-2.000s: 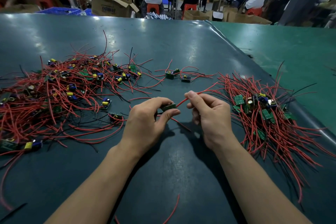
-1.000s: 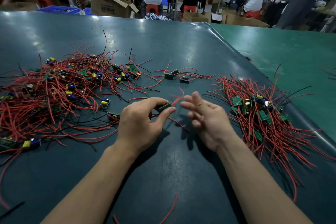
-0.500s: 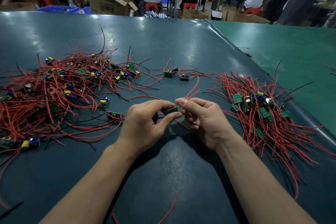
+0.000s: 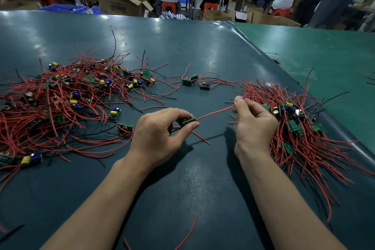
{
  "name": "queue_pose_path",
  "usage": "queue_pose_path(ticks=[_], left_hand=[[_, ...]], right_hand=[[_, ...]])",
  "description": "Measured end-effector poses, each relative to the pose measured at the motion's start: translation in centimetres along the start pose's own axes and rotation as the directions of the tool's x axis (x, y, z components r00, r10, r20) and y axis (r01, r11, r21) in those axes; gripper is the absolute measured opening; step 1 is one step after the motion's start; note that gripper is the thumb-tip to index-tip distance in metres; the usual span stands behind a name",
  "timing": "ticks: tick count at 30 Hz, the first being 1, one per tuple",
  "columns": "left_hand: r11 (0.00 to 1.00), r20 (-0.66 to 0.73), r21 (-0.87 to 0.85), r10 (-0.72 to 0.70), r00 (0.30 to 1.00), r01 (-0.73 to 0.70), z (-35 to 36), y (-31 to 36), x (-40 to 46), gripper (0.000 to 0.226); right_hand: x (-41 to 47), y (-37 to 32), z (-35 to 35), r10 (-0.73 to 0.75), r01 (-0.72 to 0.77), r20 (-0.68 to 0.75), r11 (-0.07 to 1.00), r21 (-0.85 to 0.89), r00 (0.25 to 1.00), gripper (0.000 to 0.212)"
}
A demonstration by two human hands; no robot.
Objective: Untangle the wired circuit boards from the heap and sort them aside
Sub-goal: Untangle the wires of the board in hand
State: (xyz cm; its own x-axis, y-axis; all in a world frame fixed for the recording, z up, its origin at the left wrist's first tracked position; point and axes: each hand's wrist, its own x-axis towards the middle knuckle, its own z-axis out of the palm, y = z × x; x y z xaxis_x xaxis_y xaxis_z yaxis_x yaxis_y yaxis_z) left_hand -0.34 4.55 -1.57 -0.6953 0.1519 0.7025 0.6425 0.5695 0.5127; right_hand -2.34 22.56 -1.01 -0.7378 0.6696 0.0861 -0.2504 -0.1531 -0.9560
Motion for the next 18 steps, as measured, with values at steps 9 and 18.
queue_pose_path(ticks=[9,18], left_hand=[[1.000,0.013,0.001,-0.005,1.000,0.005,-0.2,0.1,-0.2,0.020],[1.000,-0.205,0.002,-0.017,0.979,0.017,-0.4,0.3,0.1,0.017]], right_hand=[[-1.0,-0.3,-0.2,-0.438,0.466,0.160,0.850,-0.247,0.885,0.015],[-2.8,-0.8,0.6,0.373,-0.376,0.729,0.911,-0.170,0.574,0.047]])
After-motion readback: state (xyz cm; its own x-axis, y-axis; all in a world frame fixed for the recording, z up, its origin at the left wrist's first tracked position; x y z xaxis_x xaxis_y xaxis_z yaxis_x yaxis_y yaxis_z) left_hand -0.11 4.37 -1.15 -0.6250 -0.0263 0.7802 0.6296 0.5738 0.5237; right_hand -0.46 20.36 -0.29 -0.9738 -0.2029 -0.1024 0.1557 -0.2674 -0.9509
